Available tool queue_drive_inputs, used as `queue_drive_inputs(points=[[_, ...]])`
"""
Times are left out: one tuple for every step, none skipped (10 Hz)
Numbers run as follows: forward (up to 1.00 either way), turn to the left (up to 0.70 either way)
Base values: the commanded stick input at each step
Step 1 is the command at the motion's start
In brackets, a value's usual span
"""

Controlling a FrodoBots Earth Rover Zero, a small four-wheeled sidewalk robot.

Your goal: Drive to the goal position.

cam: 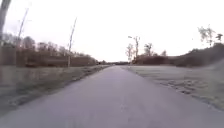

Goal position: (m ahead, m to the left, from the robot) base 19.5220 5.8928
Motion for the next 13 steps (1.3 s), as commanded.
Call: queue_drive_inputs(points=[[1.00,0.01],[1.00,0.01],[1.00,0.01],[1.00,0.01],[1.00,0.01],[1.00,0.01],[1.00,0.01],[1.00,0.01],[1.00,0.01],[1.00,0.01],[1.00,0.01],[1.00,0.01],[1.00,0.01]])
